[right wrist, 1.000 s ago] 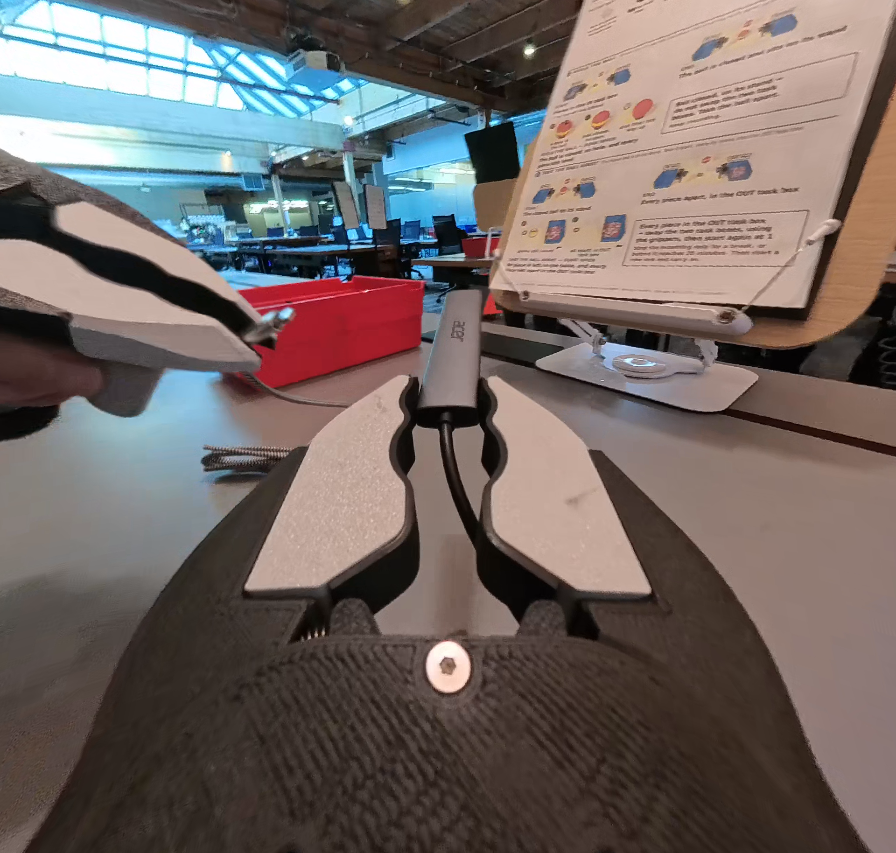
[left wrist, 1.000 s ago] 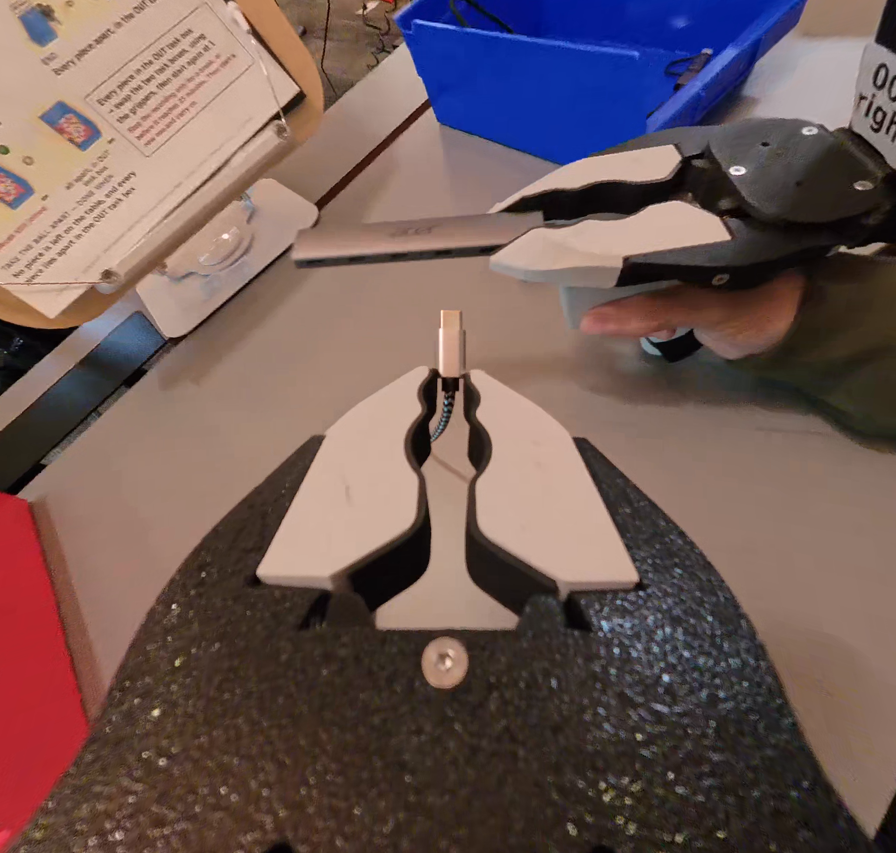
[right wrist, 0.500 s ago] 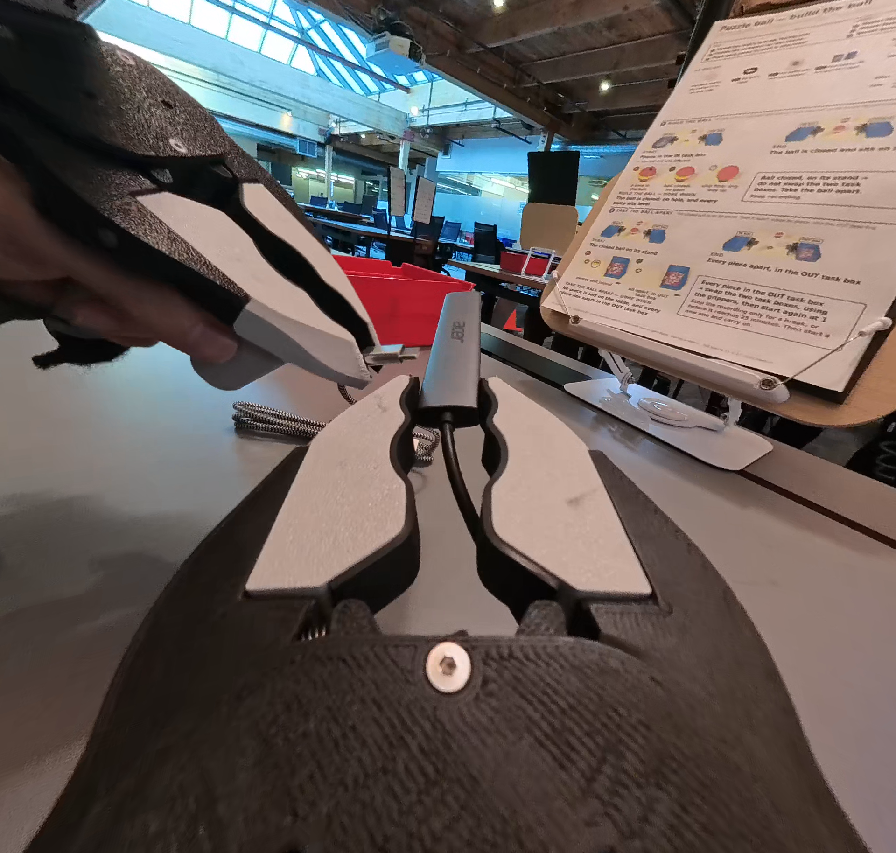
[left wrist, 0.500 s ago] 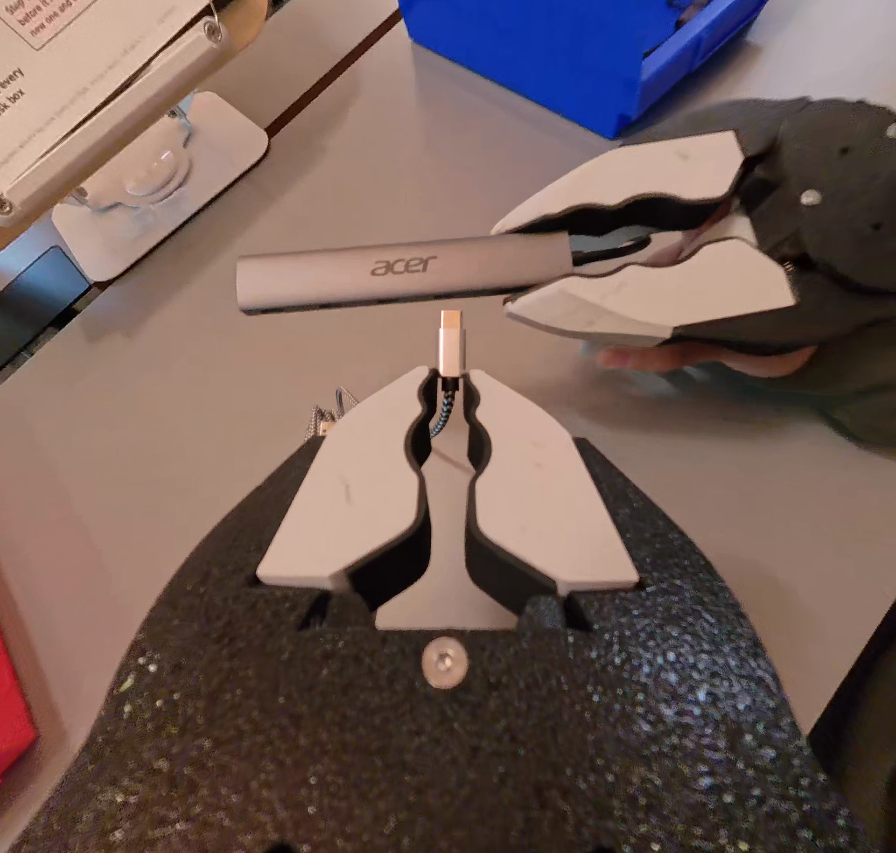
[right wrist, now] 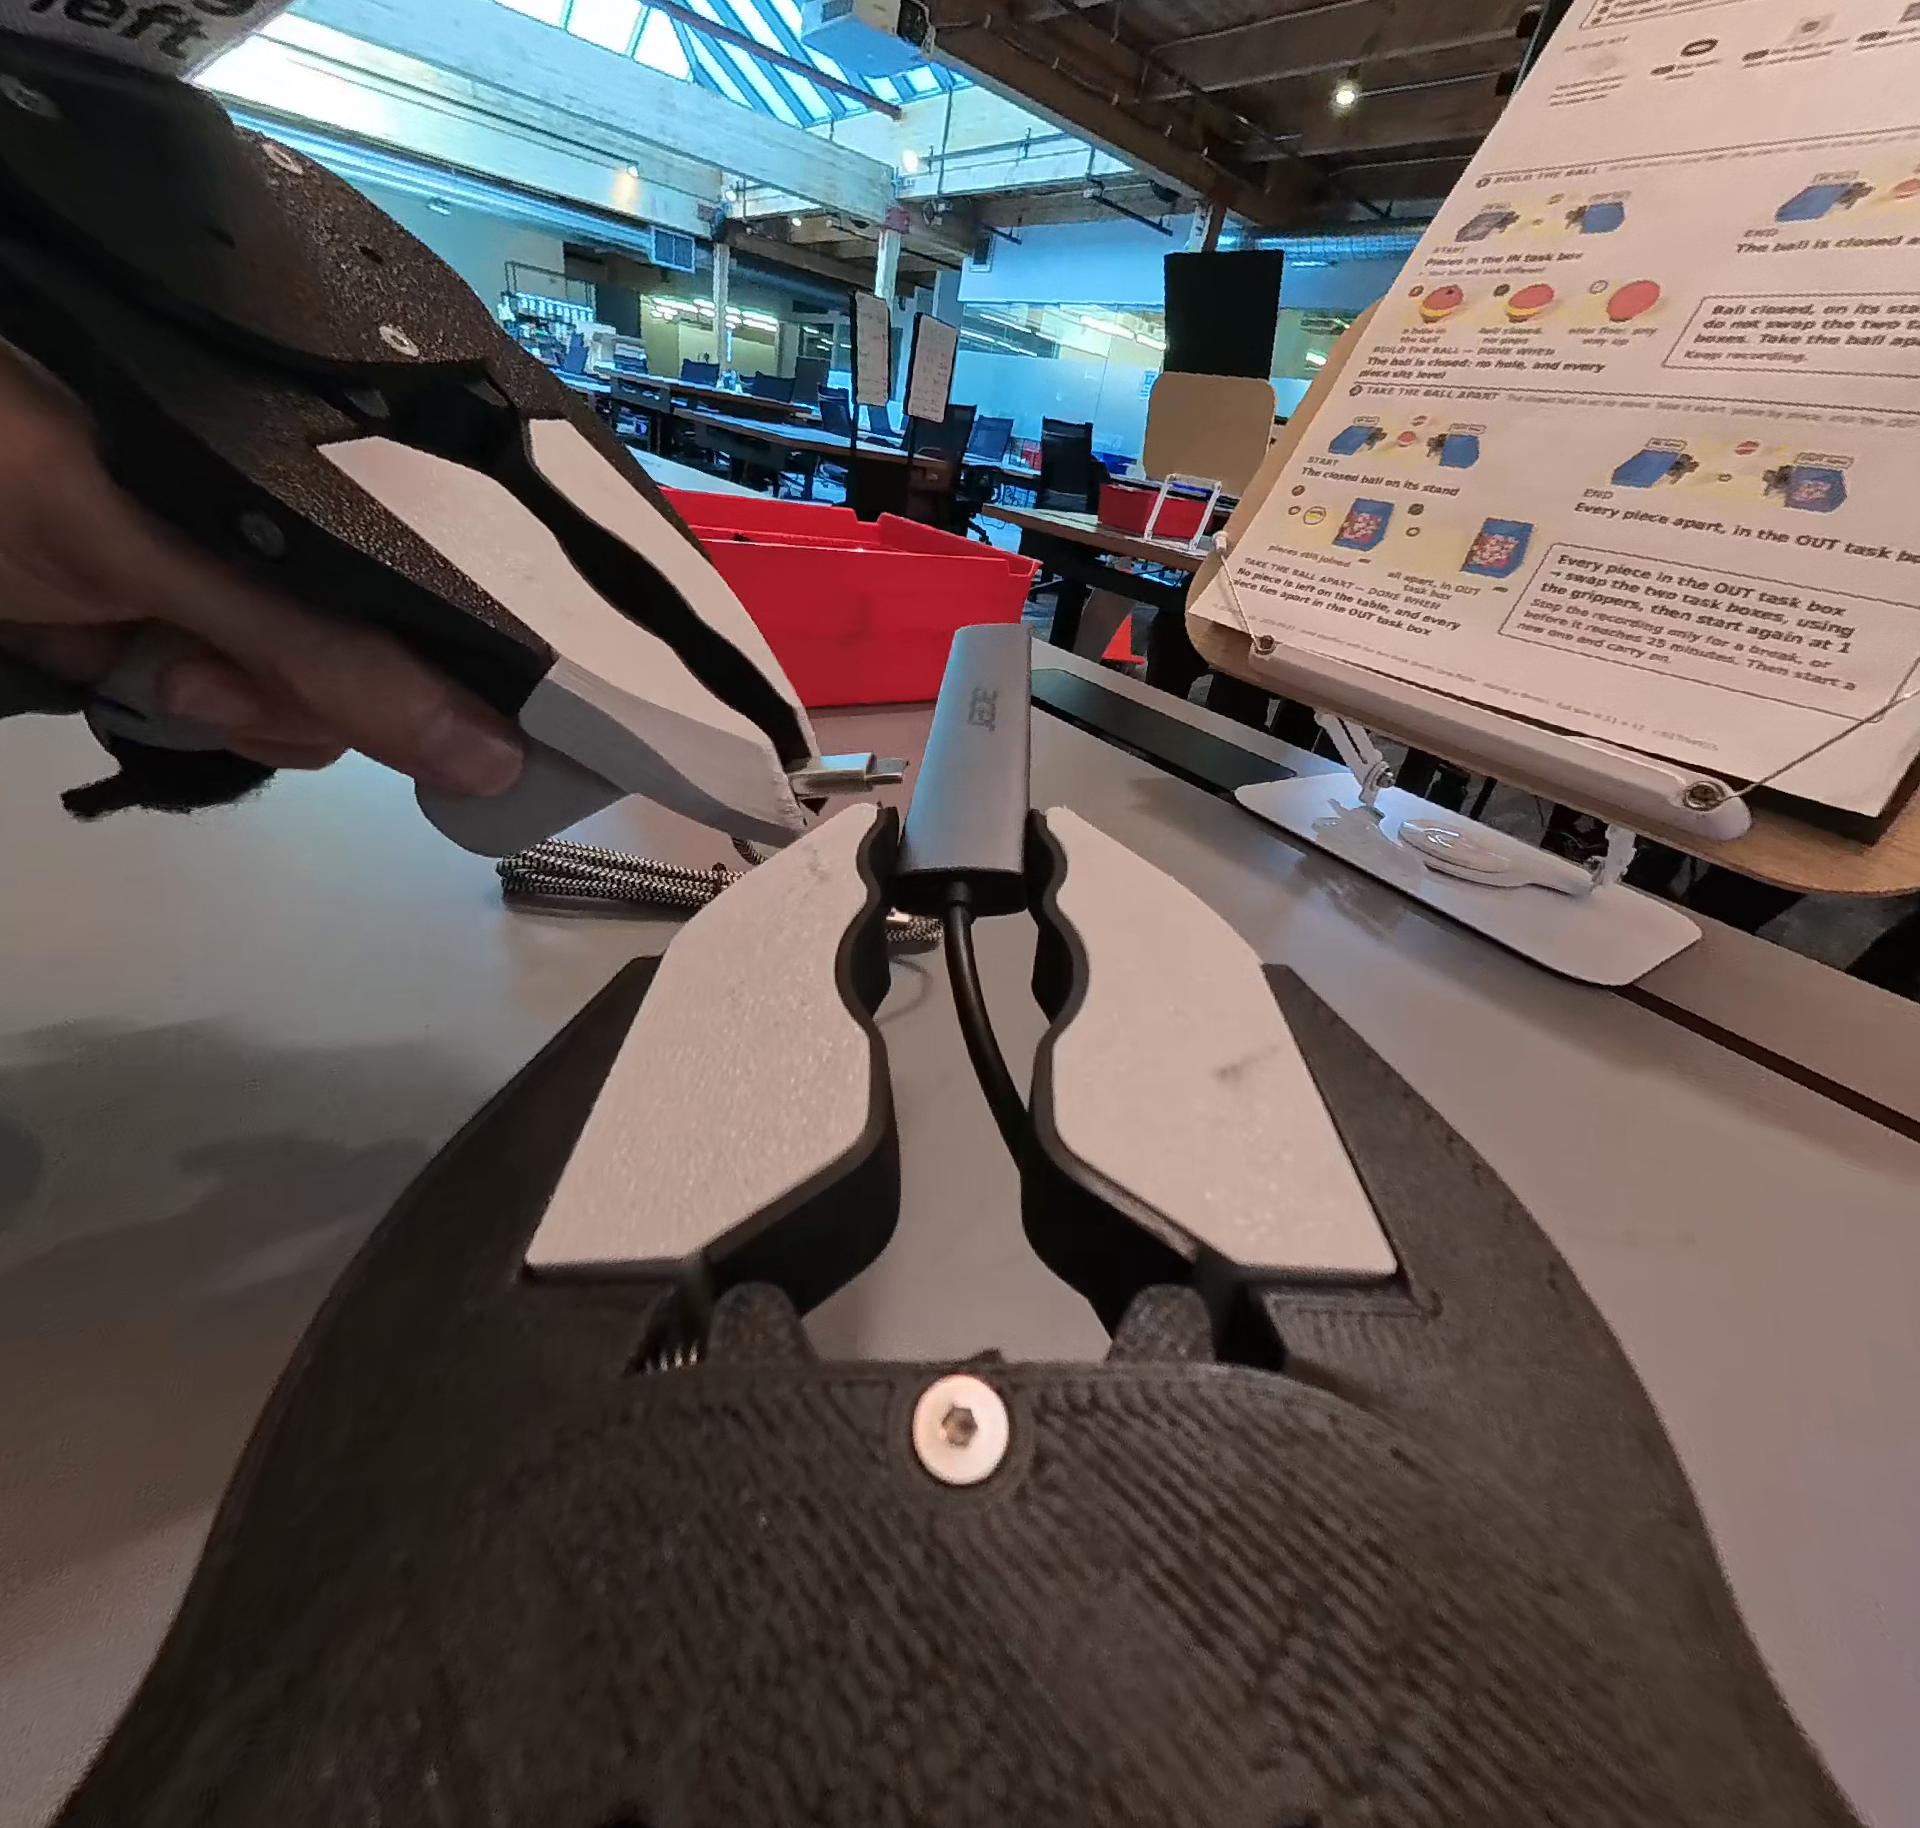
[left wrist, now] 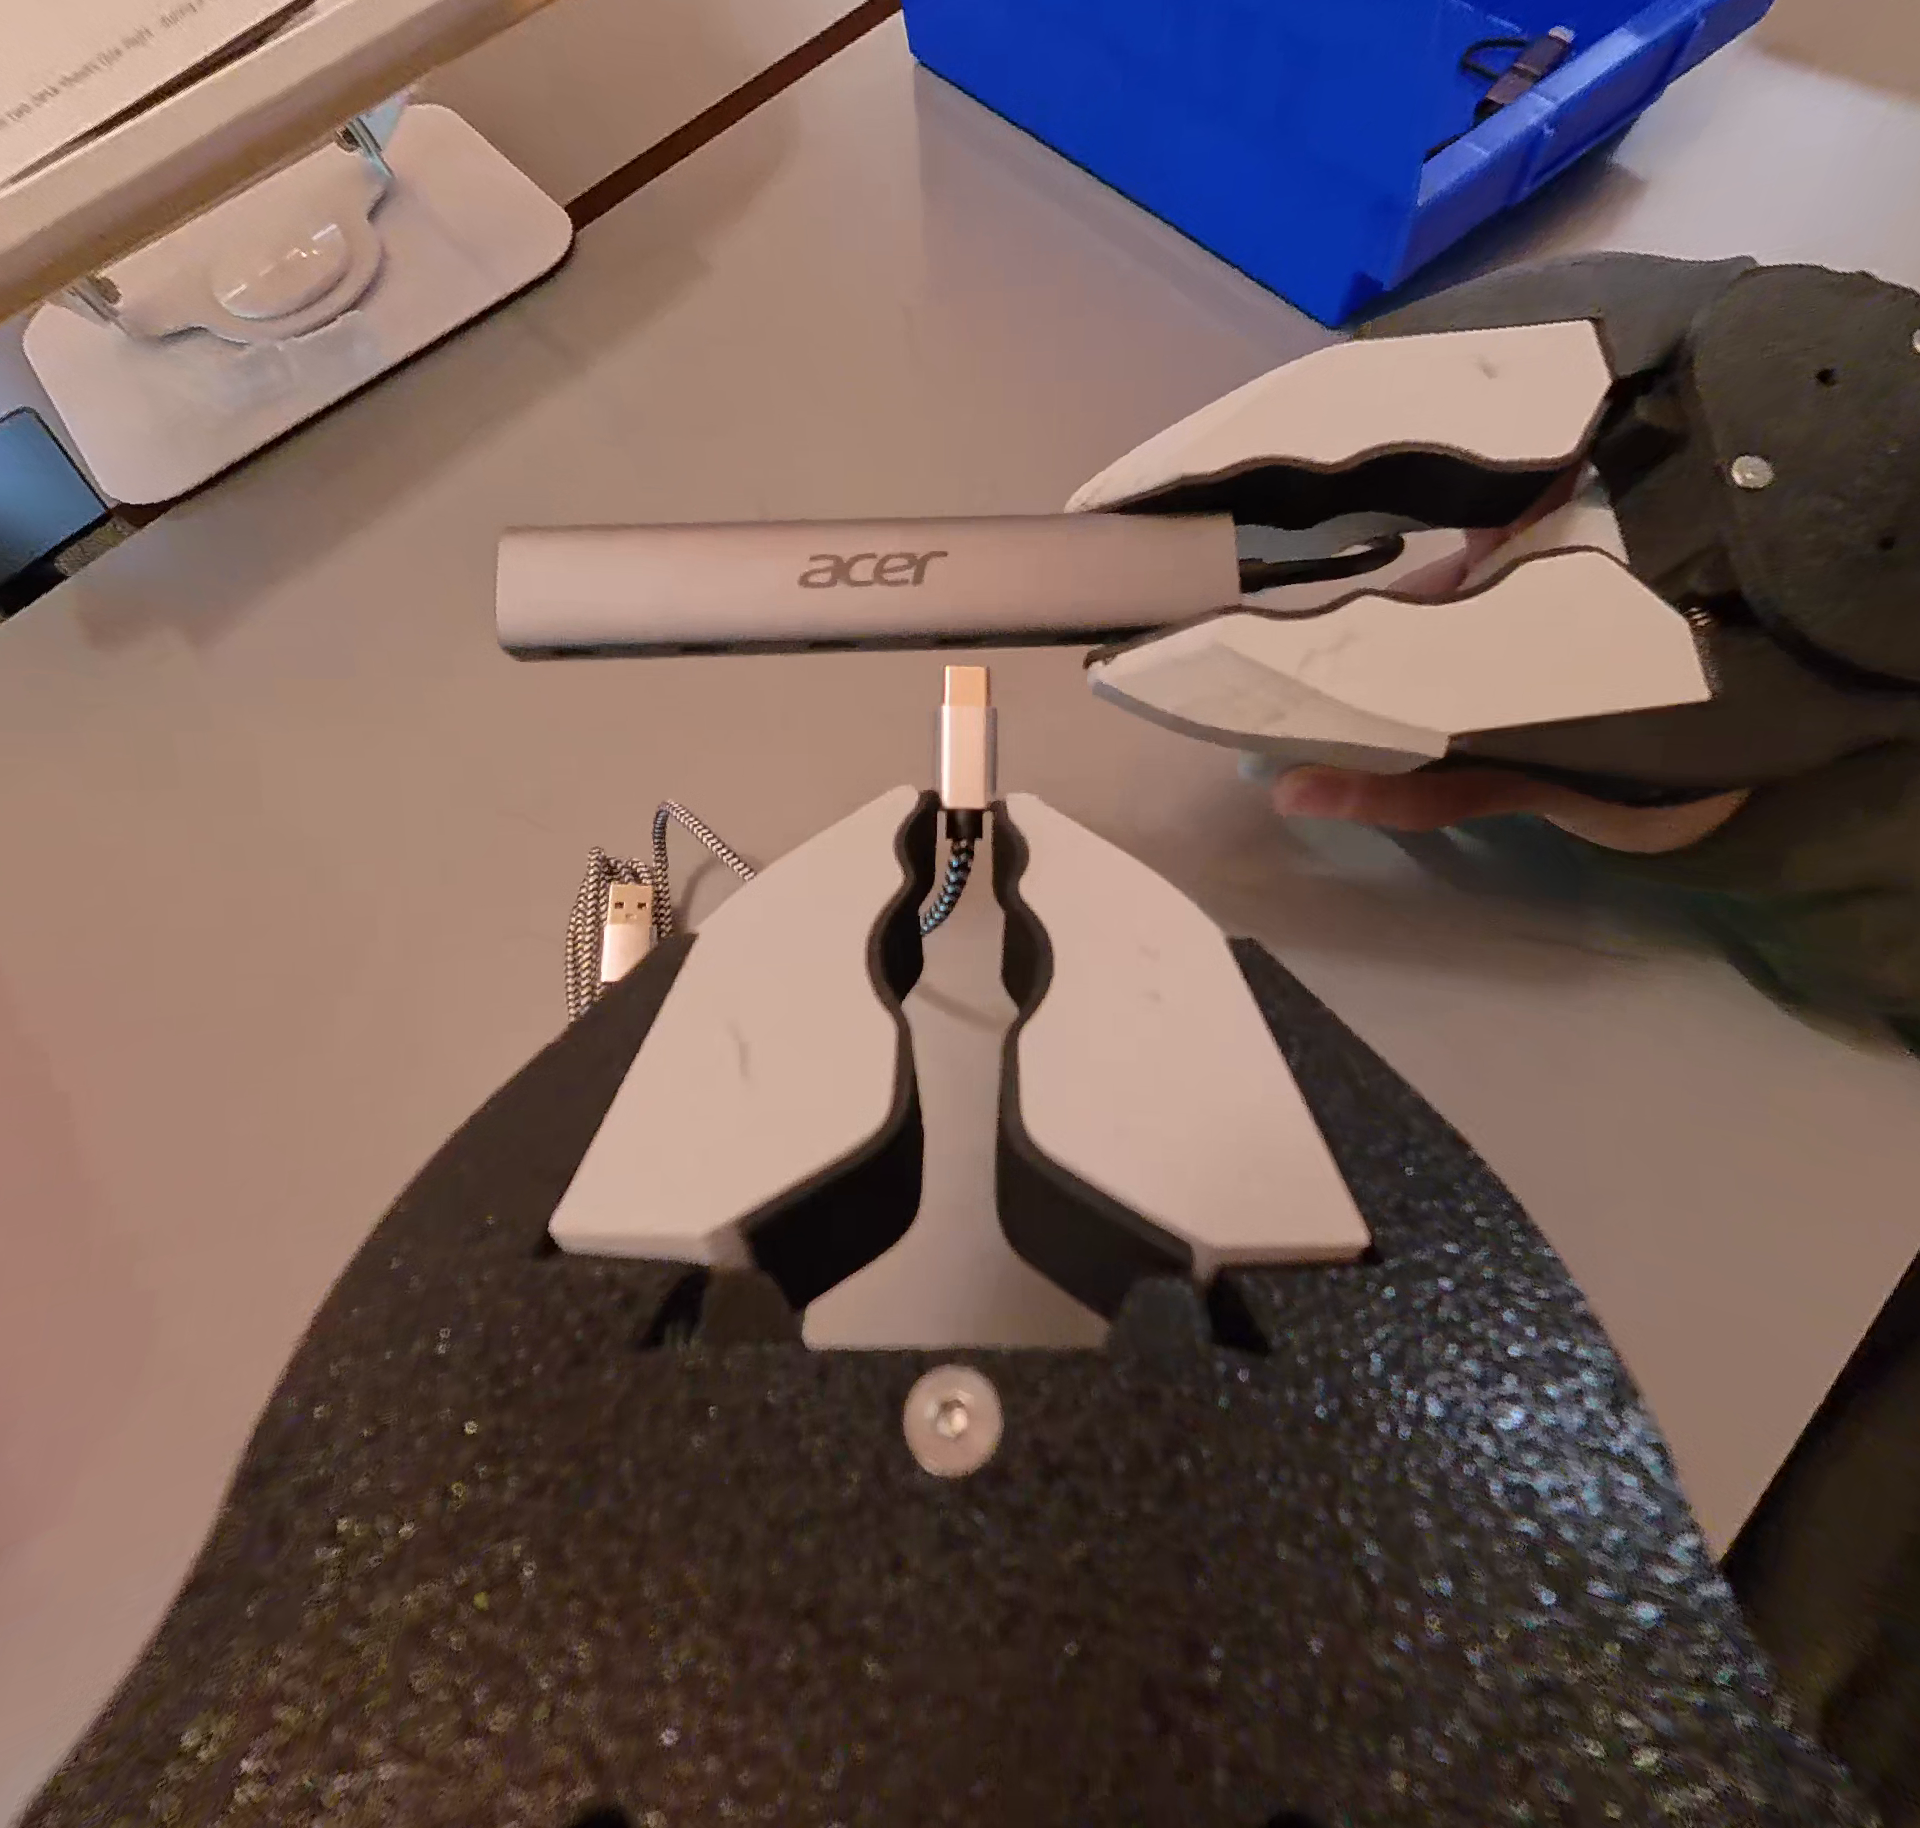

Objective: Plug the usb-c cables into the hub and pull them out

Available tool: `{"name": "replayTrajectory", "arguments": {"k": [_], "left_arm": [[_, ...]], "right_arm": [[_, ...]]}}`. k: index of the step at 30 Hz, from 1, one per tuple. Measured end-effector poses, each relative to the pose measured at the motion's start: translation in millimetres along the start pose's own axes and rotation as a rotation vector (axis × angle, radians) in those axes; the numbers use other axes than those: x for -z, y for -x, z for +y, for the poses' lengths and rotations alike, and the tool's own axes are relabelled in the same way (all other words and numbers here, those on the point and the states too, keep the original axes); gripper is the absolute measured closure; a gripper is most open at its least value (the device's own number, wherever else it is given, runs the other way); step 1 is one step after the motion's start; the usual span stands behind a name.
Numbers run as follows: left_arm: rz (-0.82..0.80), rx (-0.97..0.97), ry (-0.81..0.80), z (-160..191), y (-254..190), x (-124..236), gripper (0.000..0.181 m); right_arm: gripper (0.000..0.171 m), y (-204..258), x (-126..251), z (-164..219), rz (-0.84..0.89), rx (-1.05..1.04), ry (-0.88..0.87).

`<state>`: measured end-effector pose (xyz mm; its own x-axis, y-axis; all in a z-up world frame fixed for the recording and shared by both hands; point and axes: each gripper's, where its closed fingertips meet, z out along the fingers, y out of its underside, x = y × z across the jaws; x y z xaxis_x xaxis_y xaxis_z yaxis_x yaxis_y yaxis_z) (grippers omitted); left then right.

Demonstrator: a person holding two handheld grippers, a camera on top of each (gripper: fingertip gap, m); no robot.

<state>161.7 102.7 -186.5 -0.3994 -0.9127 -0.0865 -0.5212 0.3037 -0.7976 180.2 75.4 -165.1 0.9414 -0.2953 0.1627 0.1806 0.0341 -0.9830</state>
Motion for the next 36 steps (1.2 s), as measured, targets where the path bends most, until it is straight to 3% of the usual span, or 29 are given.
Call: {"name": "replayTrajectory", "arguments": {"k": [30, 36], "left_arm": [[-0.021, 0.031, -0.002, 2.2, 1.7, -0.7, 0.172], [-0.022, 0.02, -0.085, -7.4, 2.3, -2.3, 0.172]], "right_arm": [[0.147, 8.6, -3.2, 3.9, -0.017, 0.061, 0.035], [0.147, 3.5, -2.6, 3.8, -0.026, -0.004, 0.035]]}}
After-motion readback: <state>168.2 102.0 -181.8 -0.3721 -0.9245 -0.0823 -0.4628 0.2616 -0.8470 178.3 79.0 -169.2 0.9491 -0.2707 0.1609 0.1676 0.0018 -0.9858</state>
